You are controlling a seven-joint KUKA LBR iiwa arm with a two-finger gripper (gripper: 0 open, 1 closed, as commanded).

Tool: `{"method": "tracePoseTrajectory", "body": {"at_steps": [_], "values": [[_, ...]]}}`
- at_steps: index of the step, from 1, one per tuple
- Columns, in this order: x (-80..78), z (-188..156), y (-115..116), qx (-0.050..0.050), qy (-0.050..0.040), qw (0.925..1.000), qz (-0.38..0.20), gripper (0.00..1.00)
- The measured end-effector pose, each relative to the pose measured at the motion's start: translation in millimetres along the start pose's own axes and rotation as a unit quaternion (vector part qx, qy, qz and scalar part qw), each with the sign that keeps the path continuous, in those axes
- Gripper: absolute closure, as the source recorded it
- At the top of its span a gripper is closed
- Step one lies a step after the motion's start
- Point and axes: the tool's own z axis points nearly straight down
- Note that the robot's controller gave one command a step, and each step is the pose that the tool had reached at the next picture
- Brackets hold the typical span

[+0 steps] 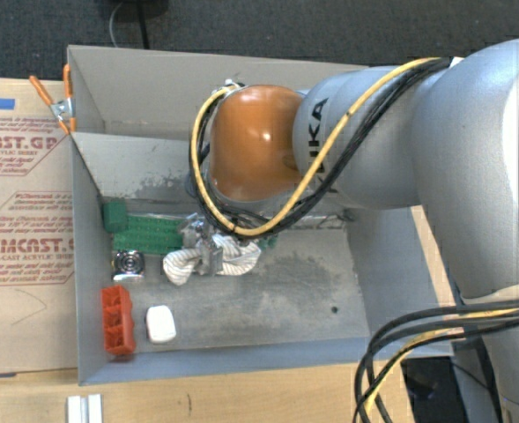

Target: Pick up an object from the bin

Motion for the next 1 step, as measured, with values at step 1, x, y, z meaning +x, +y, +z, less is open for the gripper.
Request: {"method": "tracePoseTrajectory", "body": {"at_steps": [1], "values": [[6.3,-19.6,-0.9,-0.003,0.0118,0.9999,-0.003,1.00]]}}
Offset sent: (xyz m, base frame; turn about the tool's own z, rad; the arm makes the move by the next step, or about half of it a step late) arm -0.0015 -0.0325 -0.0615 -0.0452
